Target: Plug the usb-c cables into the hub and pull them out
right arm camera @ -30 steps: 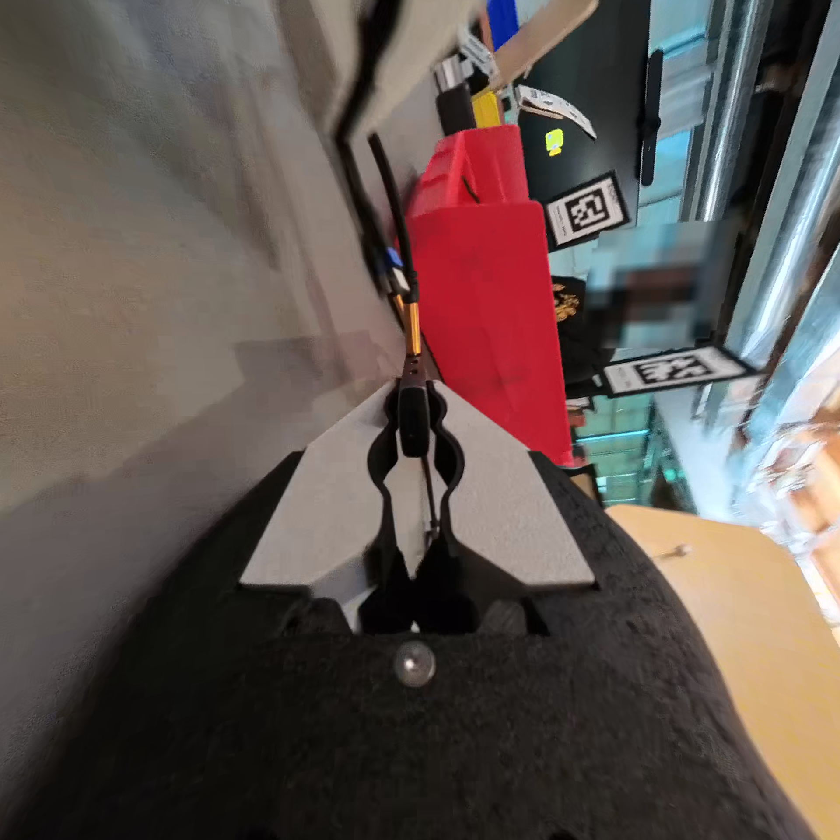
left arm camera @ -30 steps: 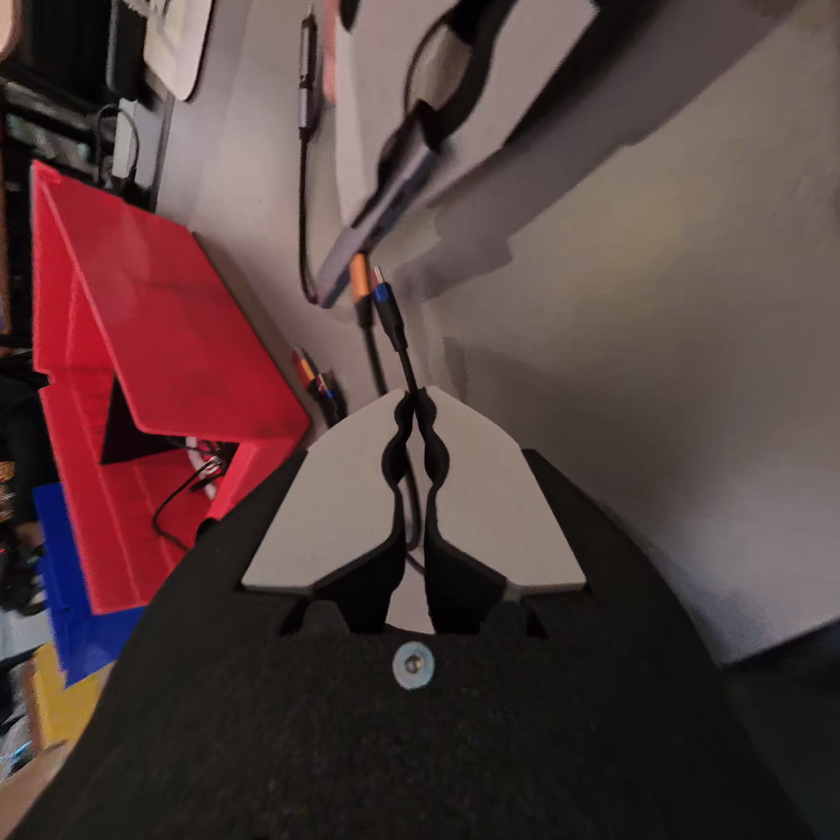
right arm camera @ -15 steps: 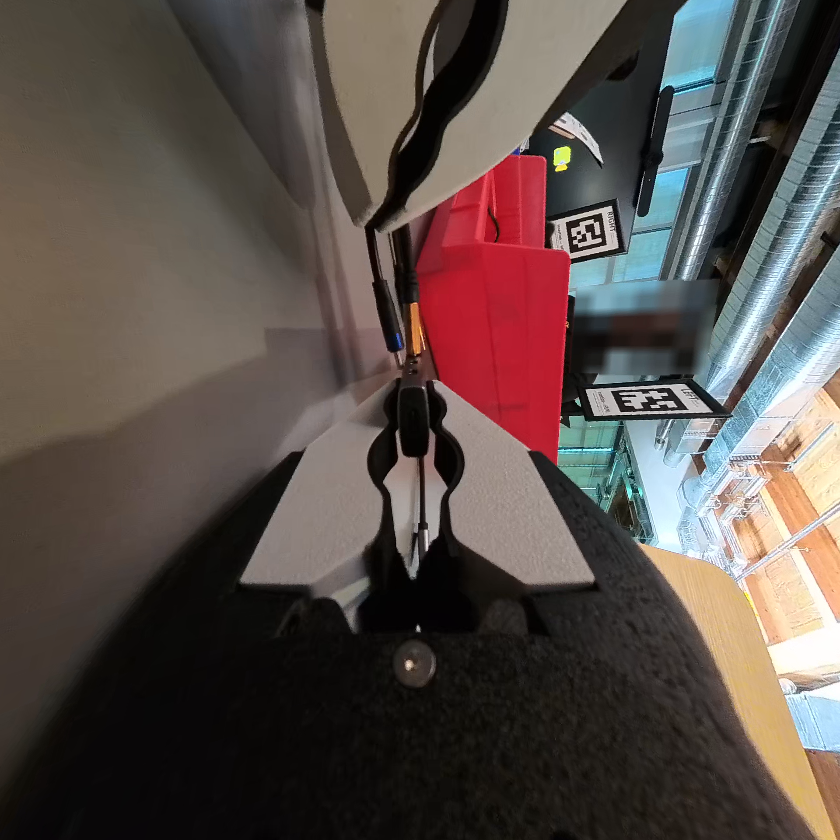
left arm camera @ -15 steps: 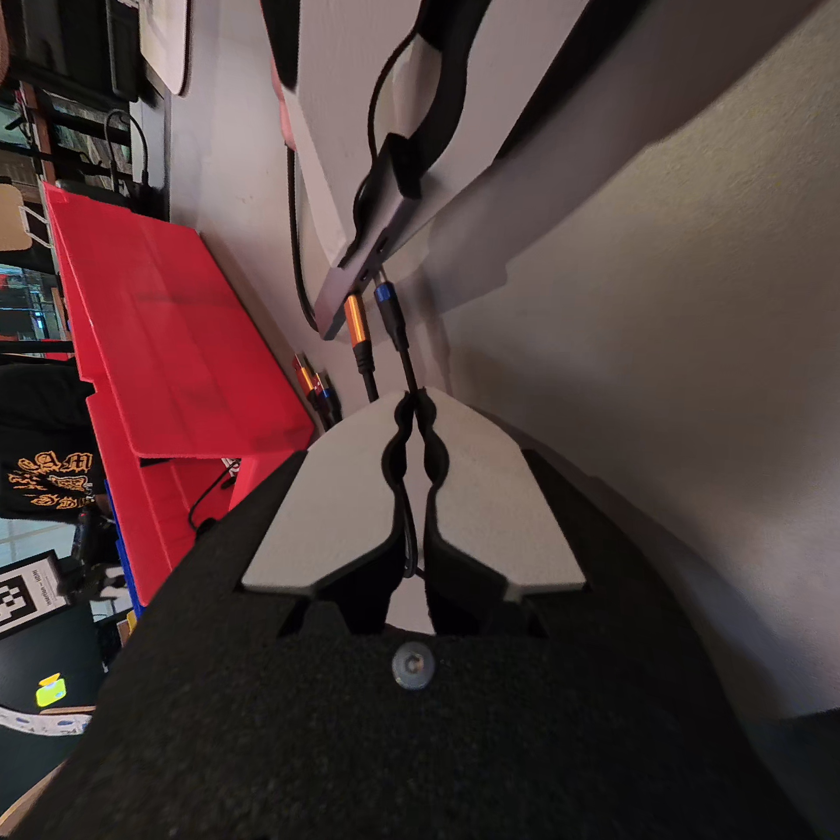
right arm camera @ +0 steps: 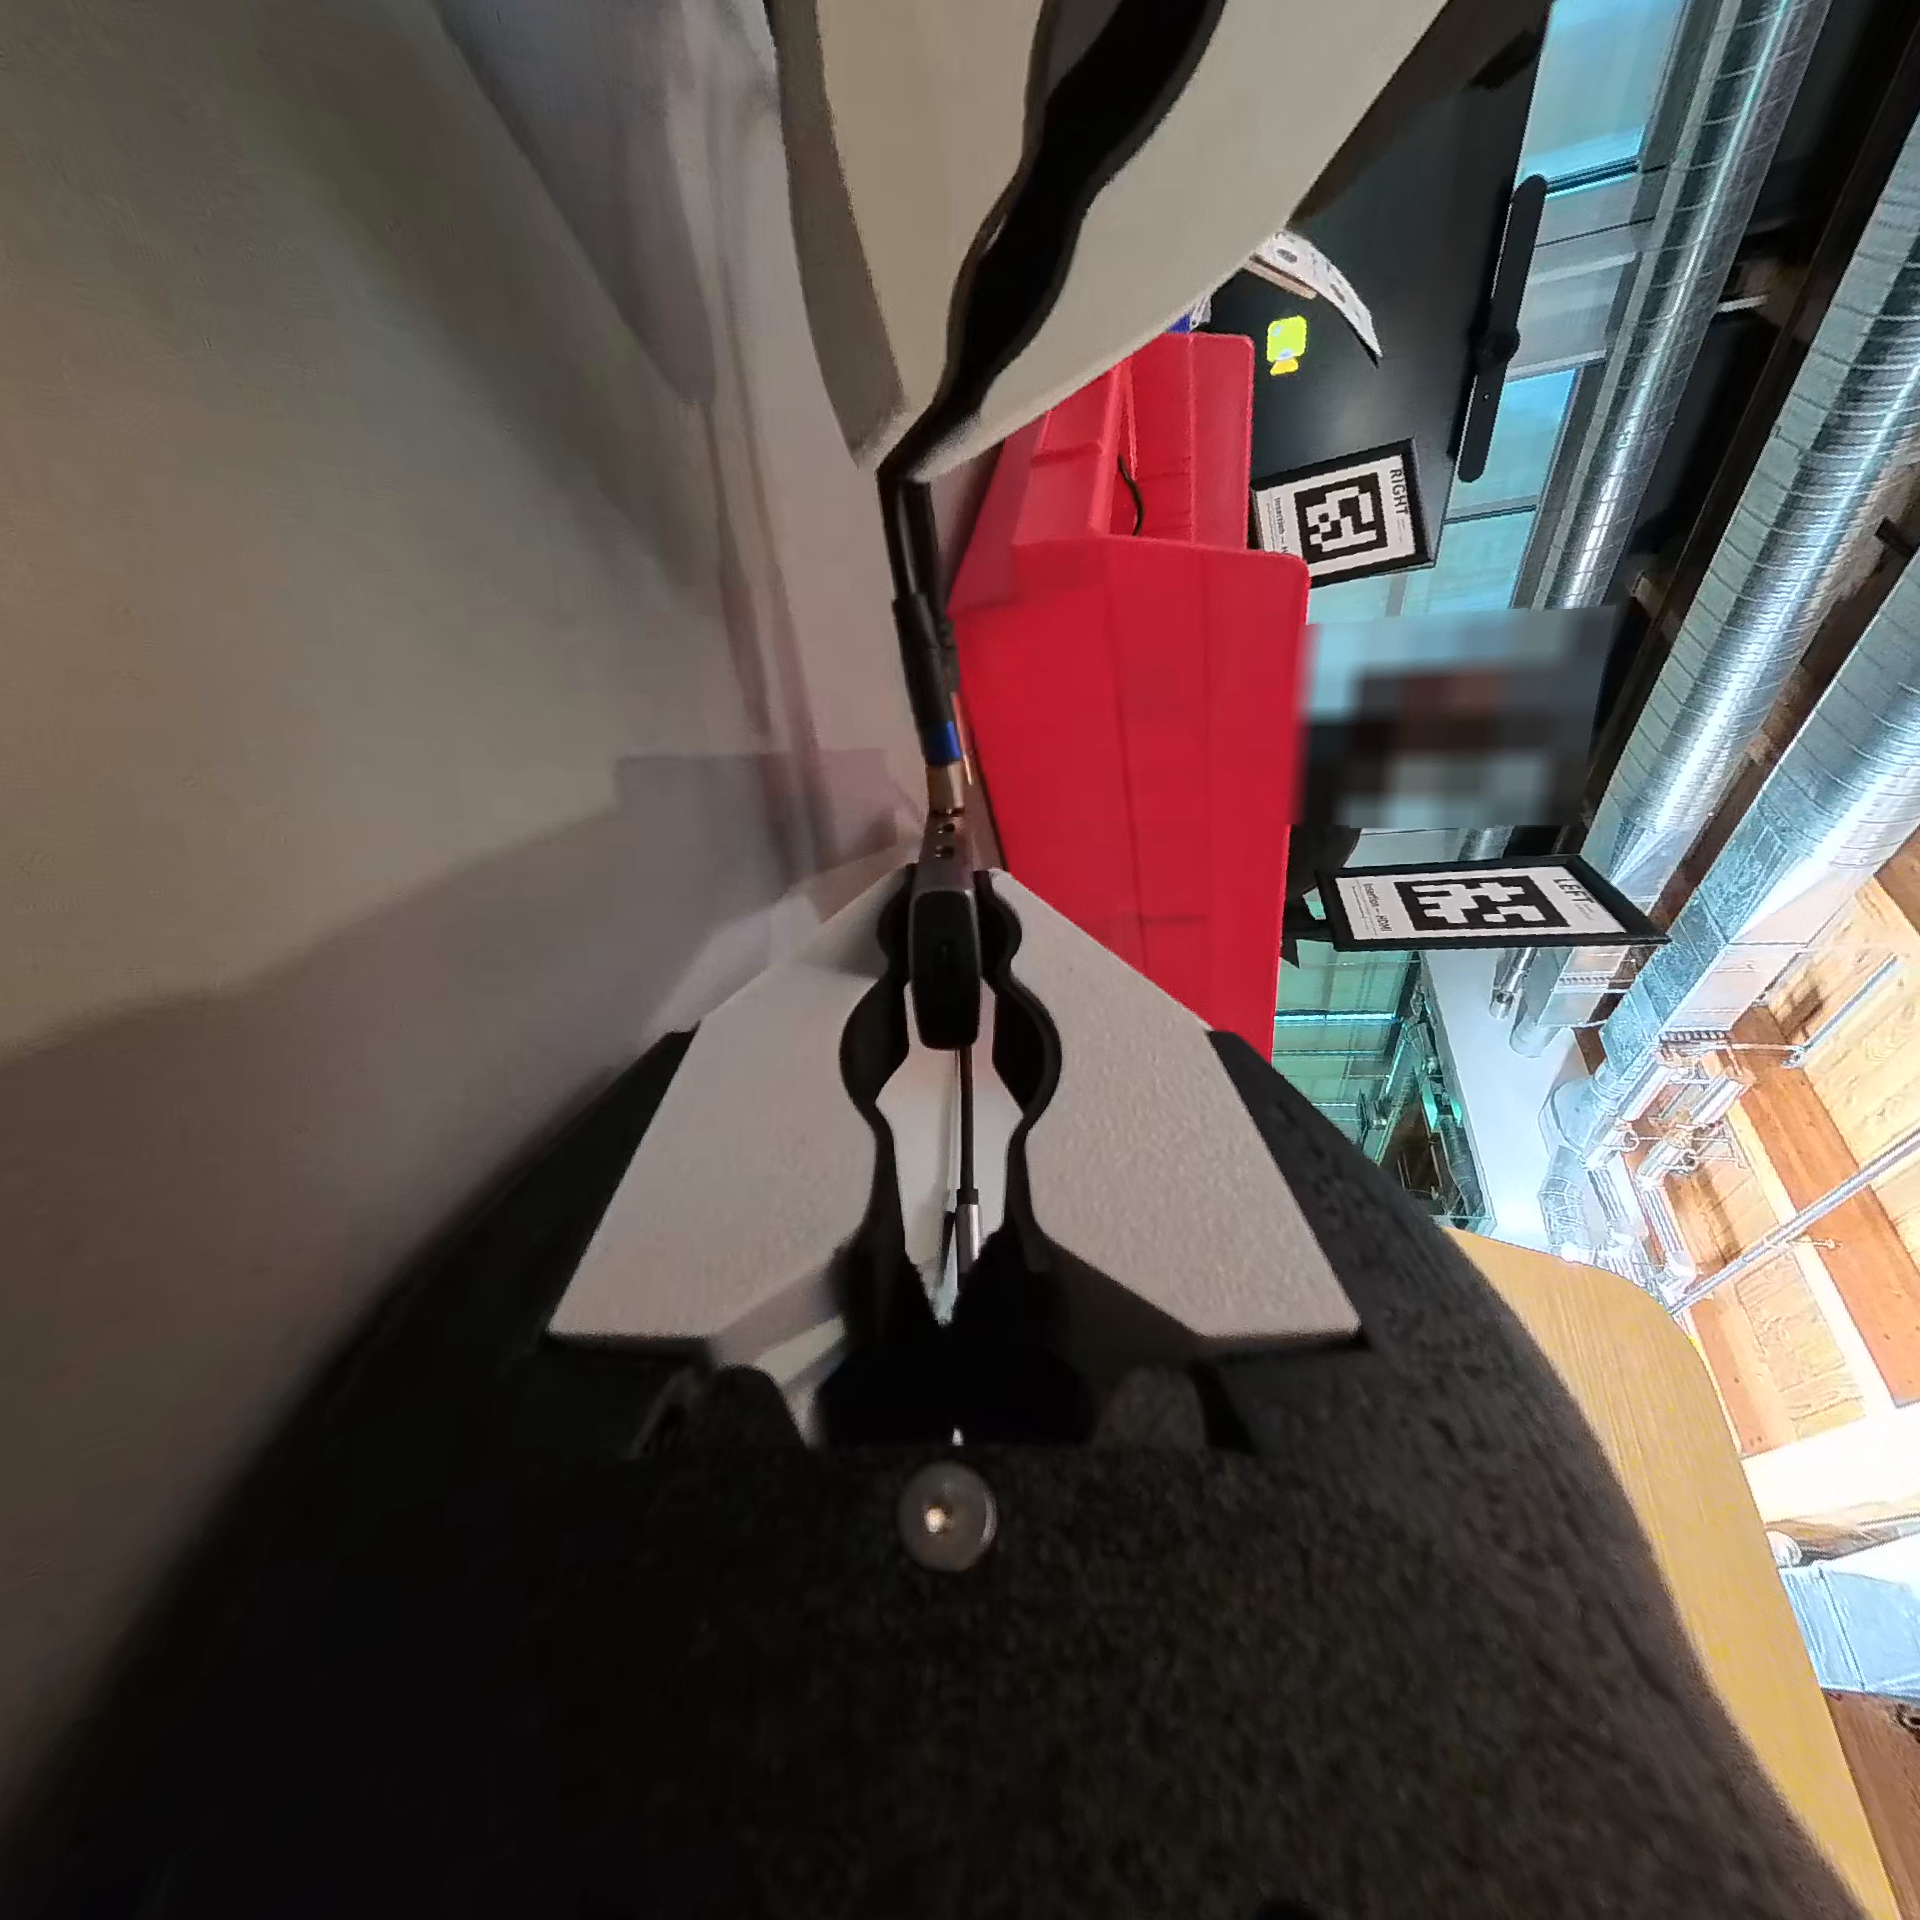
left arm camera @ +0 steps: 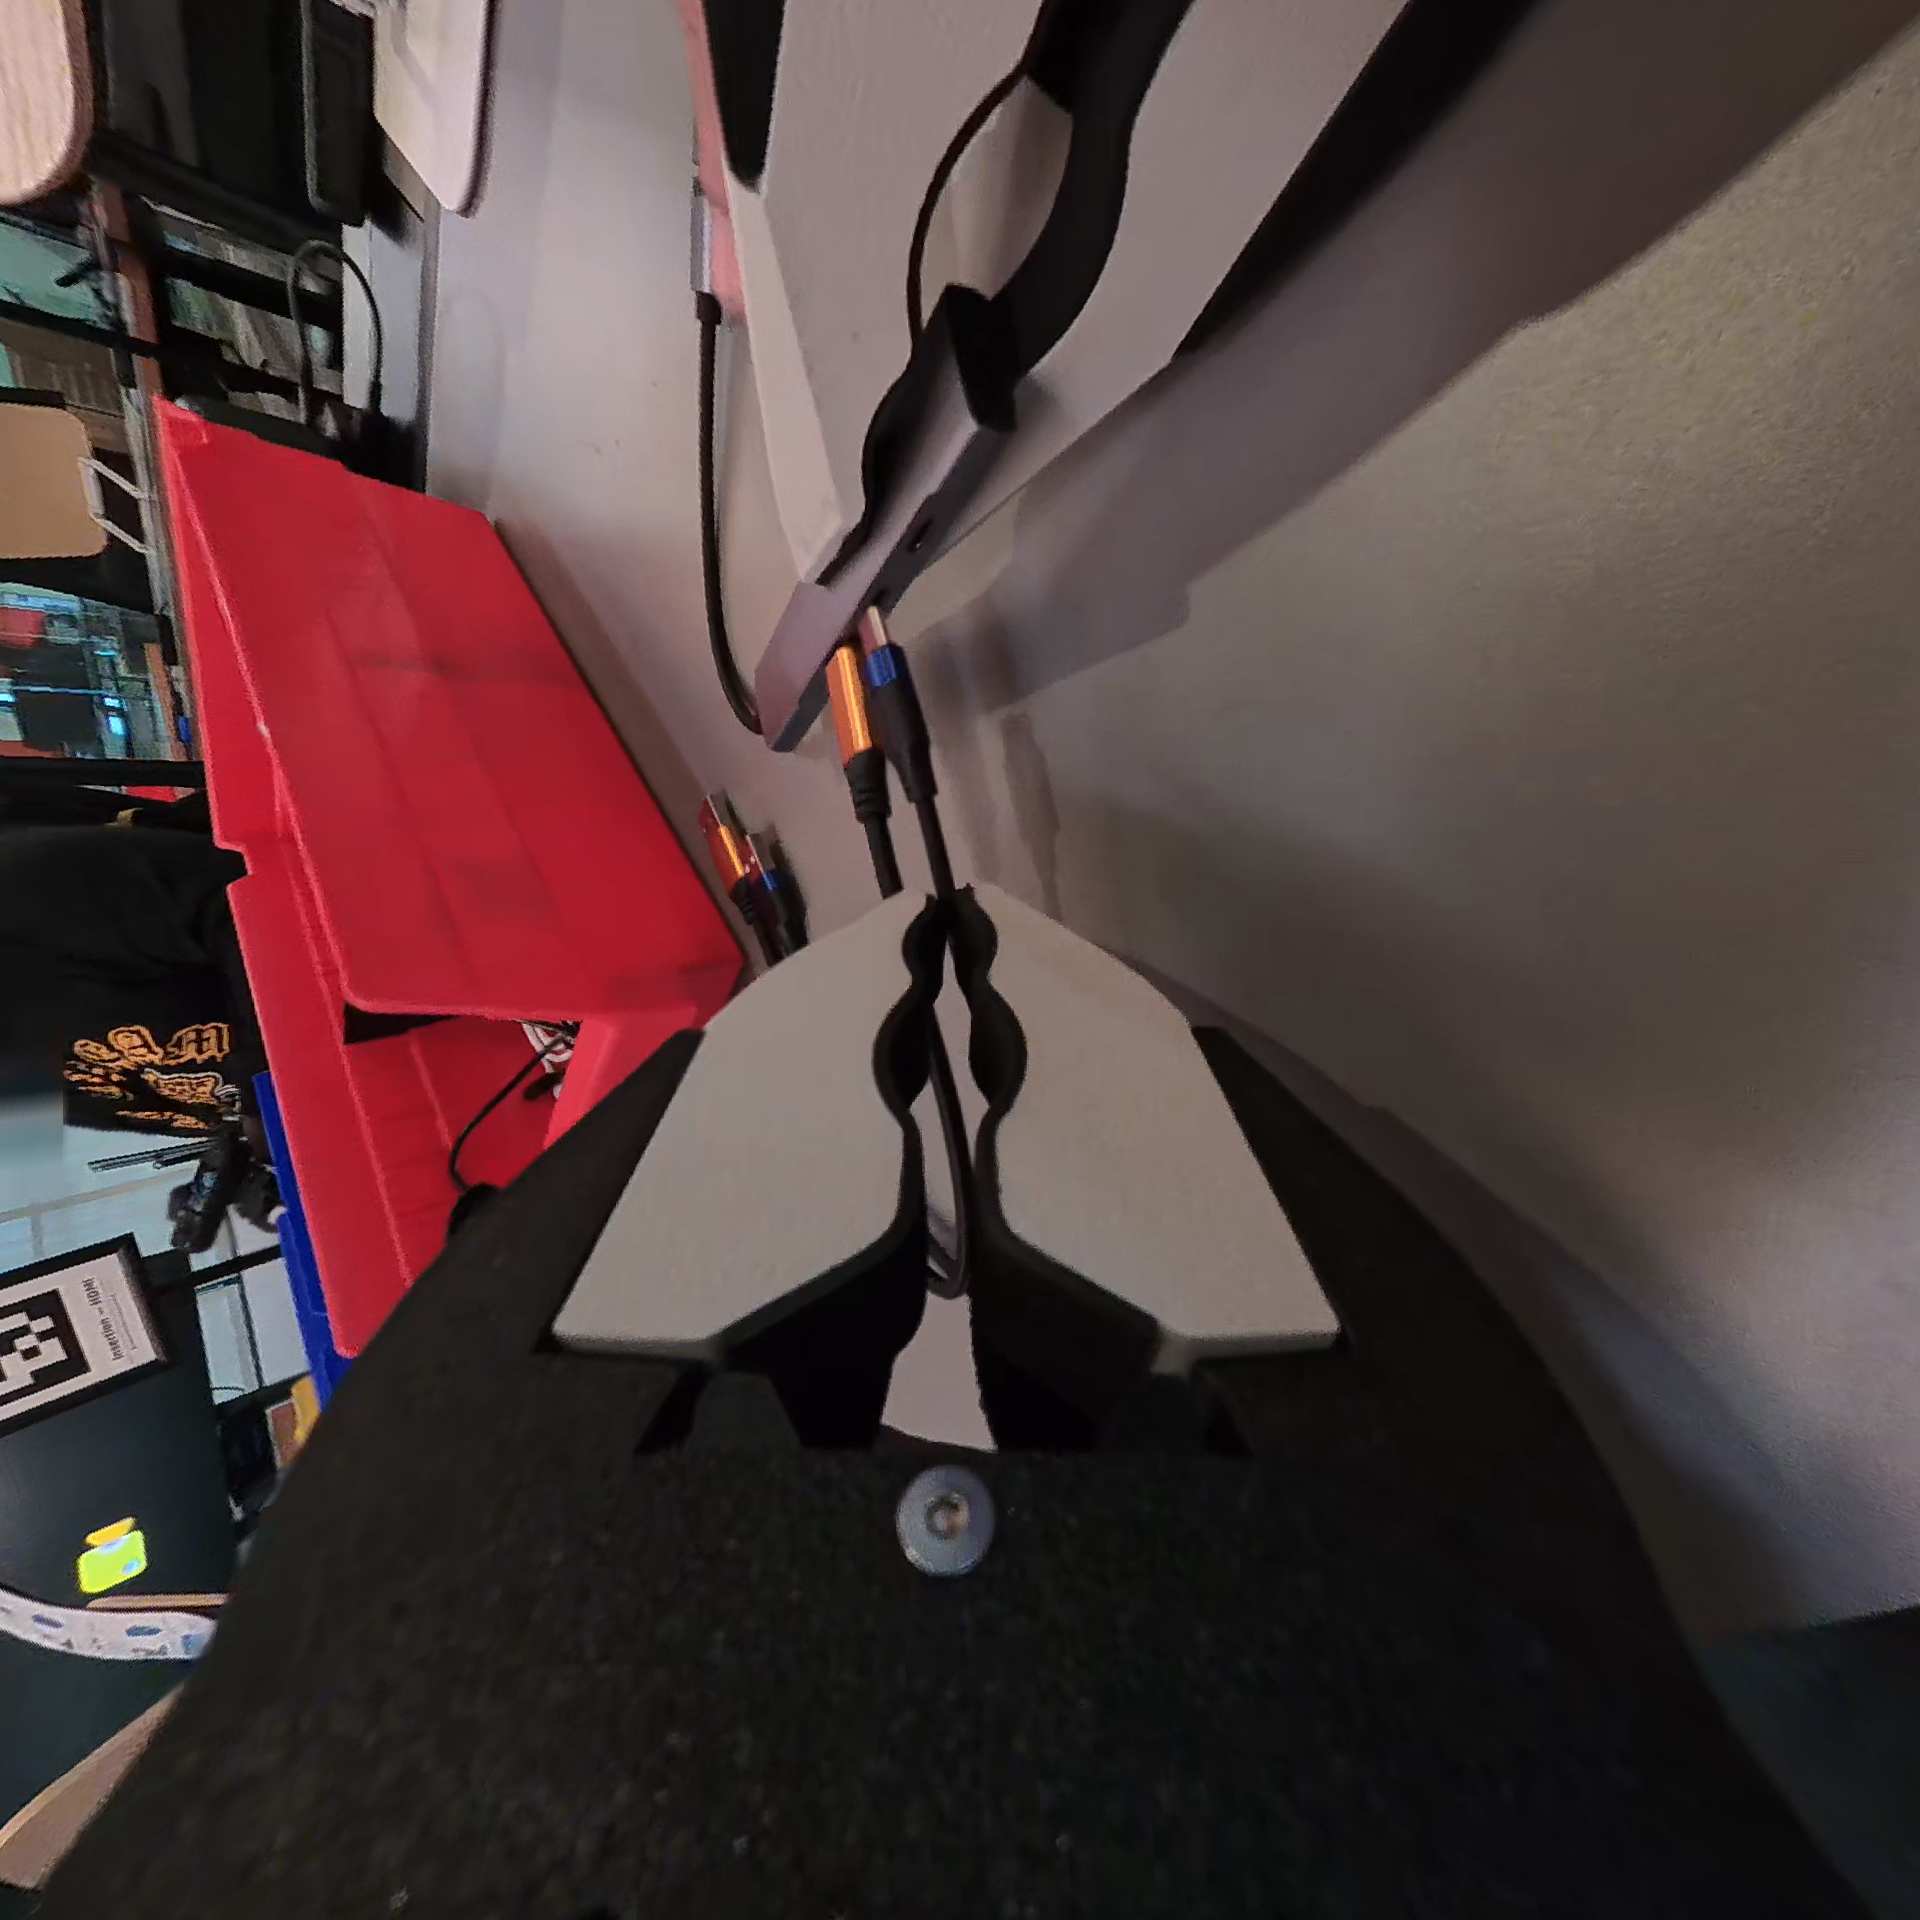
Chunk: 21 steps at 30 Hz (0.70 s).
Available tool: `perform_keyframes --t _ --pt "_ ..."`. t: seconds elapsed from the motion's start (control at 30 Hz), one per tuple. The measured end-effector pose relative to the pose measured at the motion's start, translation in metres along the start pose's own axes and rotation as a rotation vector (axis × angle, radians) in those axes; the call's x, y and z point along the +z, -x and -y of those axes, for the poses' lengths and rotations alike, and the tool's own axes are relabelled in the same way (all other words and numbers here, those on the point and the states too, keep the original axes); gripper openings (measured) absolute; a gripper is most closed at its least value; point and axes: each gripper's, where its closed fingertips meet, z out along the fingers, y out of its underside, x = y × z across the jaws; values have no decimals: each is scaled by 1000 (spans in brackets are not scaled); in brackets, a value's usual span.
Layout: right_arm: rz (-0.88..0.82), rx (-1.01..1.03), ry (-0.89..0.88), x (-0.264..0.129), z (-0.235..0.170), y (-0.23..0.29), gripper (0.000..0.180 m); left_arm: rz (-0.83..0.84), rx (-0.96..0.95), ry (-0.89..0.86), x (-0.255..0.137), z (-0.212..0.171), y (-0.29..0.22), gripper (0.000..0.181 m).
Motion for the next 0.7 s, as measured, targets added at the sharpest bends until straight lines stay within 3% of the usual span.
perform_keyframes --t 0.57,0.7 --pt "3 -22 17 1 0 1 9 3 8 20 4 2 -1 1" --pt "5 -39 34 1 0 2 9 -20 -80 -16 2 6 2 1"
